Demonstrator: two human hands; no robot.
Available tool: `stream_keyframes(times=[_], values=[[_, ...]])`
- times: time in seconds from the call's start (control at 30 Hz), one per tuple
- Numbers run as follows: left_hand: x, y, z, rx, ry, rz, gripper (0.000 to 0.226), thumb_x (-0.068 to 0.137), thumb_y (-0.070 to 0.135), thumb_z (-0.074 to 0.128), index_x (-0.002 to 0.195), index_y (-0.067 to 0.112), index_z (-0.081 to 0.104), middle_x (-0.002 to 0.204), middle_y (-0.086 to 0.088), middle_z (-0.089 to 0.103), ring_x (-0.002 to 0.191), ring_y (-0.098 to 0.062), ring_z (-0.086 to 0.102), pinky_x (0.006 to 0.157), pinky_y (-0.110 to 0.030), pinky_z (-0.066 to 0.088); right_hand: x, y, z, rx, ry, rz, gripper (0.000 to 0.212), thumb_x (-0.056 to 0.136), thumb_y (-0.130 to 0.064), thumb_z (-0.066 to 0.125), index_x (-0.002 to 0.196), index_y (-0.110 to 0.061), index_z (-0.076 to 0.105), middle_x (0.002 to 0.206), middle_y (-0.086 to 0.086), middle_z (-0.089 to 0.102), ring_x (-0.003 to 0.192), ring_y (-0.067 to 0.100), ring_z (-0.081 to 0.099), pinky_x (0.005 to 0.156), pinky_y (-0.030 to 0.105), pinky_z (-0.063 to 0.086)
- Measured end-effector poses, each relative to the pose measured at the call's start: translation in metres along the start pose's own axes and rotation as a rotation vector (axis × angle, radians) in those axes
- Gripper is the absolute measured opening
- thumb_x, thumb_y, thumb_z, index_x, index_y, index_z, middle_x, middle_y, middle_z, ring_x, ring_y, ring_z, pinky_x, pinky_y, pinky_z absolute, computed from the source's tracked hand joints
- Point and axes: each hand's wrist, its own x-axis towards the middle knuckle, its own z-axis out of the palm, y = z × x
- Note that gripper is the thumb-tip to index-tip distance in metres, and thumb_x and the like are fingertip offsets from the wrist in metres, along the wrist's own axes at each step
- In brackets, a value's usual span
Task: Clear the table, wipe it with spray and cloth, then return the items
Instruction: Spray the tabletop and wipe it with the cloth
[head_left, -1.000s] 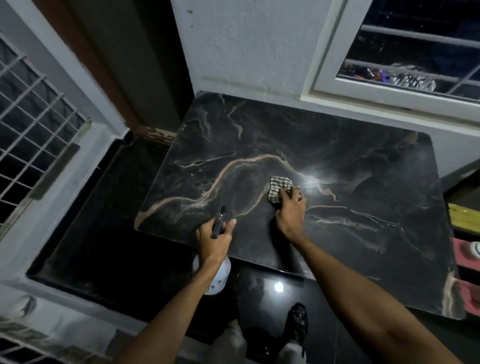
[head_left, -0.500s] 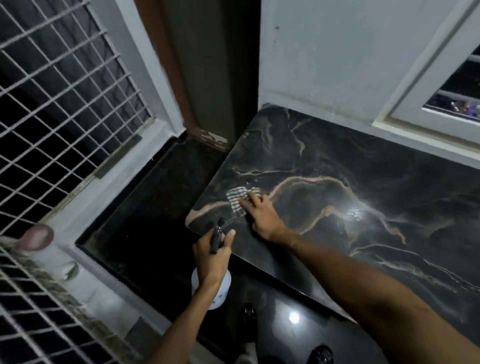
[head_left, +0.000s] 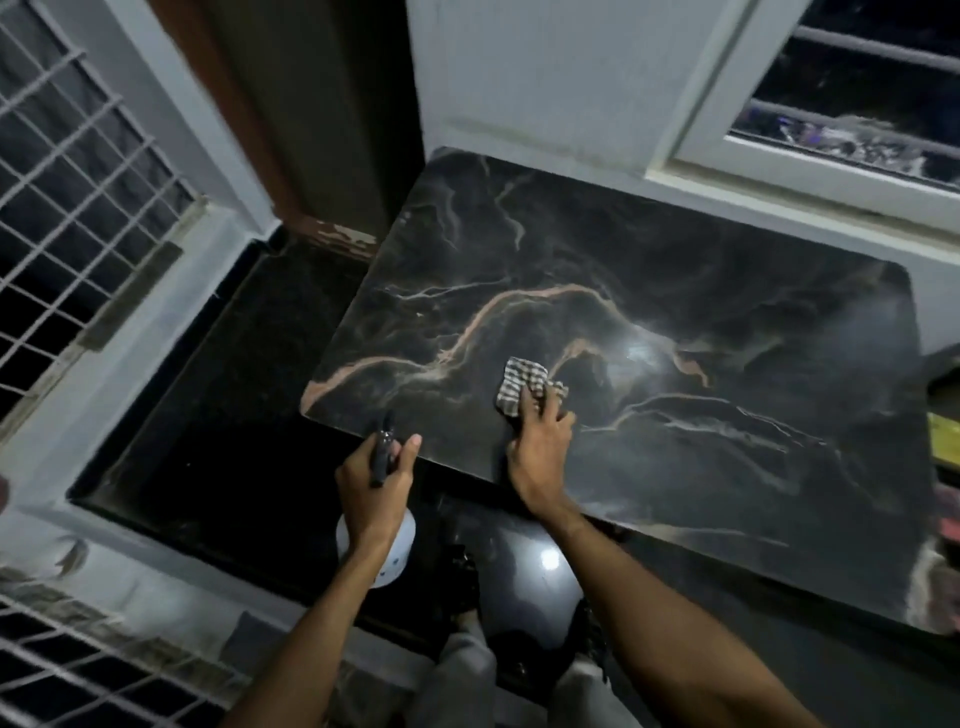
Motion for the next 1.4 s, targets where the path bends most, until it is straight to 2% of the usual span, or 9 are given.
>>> stream_keyframes(times=[0.17,0.33,0.47,0.7,0.87,1.0,1.17,1.33,1.4], values=[[-0.048,0.019,0.054,0.06,-0.154,0.128,0.041,0.086,0.02,0.08,0.061,0.007,0.052,0.052,0.0,0.054,0.052,-0.017,0.054,0.056,-0.019,0.041,-0.049,0.06,-0.026,-0.134,-0.173,-0.399,0.085,0.065,-0.008,0.054,0.148,-0.02,0.039,0.158,0.015,0.027,0.103,0.039,0.044,0.086,0.044,0.044],[-0.098,0.048,0.118,0.054,-0.272,0.24,0.041,0.087,0.021,0.08,0.062,0.005,0.051,0.054,-0.005,0.053,0.054,-0.023,0.056,0.057,-0.032,0.045,-0.076,0.158,-0.077,0.023,0.06,0.24,0.089,0.068,0.003,0.053,0.152,-0.018,0.032,0.162,0.017,0.014,0.116,0.042,0.037,0.104,0.048,0.039],[-0.132,0.066,0.161,0.117,-0.384,0.316,0.04,0.088,0.022,0.079,0.064,0.004,0.053,0.055,-0.006,0.053,0.055,-0.019,0.056,0.057,-0.028,0.042,-0.111,0.192,-0.085,-0.079,-0.045,-0.178,0.088,0.072,0.0,0.052,0.152,-0.027,0.03,0.162,0.009,0.021,0.107,0.035,0.042,0.091,0.045,0.044],[-0.194,0.105,0.231,0.058,-0.511,0.304,0.04,0.088,0.02,0.079,0.062,0.007,0.052,0.053,0.002,0.052,0.053,-0.012,0.053,0.056,-0.024,0.041,-0.144,0.354,-0.167,0.05,0.363,0.698,0.076,0.073,0.01,0.055,0.144,-0.015,0.046,0.158,0.016,0.022,0.121,0.046,0.037,0.103,0.051,0.037],[-0.237,0.128,0.281,0.047,-0.617,0.297,0.042,0.088,0.025,0.079,0.062,0.007,0.051,0.055,-0.008,0.054,0.054,-0.023,0.056,0.056,-0.032,0.045,-0.151,0.379,-0.169,-0.102,0.168,0.228,0.076,0.072,0.001,0.047,0.145,-0.023,0.045,0.156,0.009,0.032,0.103,0.032,0.043,0.088,0.045,0.046],[-0.26,0.146,0.312,0.068,-0.636,0.257,0.045,0.09,0.027,0.076,0.058,0.011,0.048,0.048,0.002,0.048,0.048,-0.012,0.047,0.05,-0.024,0.038,-0.141,0.419,-0.203,0.079,0.356,0.735,0.076,0.073,0.006,0.058,0.144,-0.018,0.046,0.154,0.014,0.027,0.107,0.037,0.039,0.093,0.047,0.043],[-0.256,0.157,0.33,0.104,-0.601,0.241,0.046,0.087,0.028,0.078,0.057,0.01,0.049,0.046,0.008,0.047,0.045,-0.007,0.045,0.048,-0.021,0.037,-0.14,0.408,-0.192,-0.033,0.175,0.212,0.084,0.073,0.004,0.053,0.15,-0.025,0.036,0.159,0.008,0.022,0.123,0.032,0.034,0.106,0.044,0.039],[-0.224,0.172,0.324,0.068,-0.535,0.214,0.039,0.088,0.021,0.078,0.061,0.004,0.055,0.052,0.0,0.055,0.05,-0.01,0.052,0.053,-0.016,0.042,-0.085,0.399,-0.204,0.142,0.287,0.629,0.079,0.072,0.004,0.059,0.146,-0.018,0.042,0.158,0.014,0.022,0.121,0.041,0.035,0.105,0.053,0.036],[-0.207,0.179,0.317,0.066,-0.476,0.225,0.041,0.09,0.017,0.076,0.057,0.007,0.054,0.051,0.004,0.051,0.051,-0.008,0.049,0.052,-0.011,0.037,-0.065,0.374,-0.192,0.071,0.195,0.366,0.083,0.071,0.0,0.057,0.149,-0.021,0.037,0.159,0.014,0.021,0.125,0.04,0.034,0.106,0.049,0.035]])
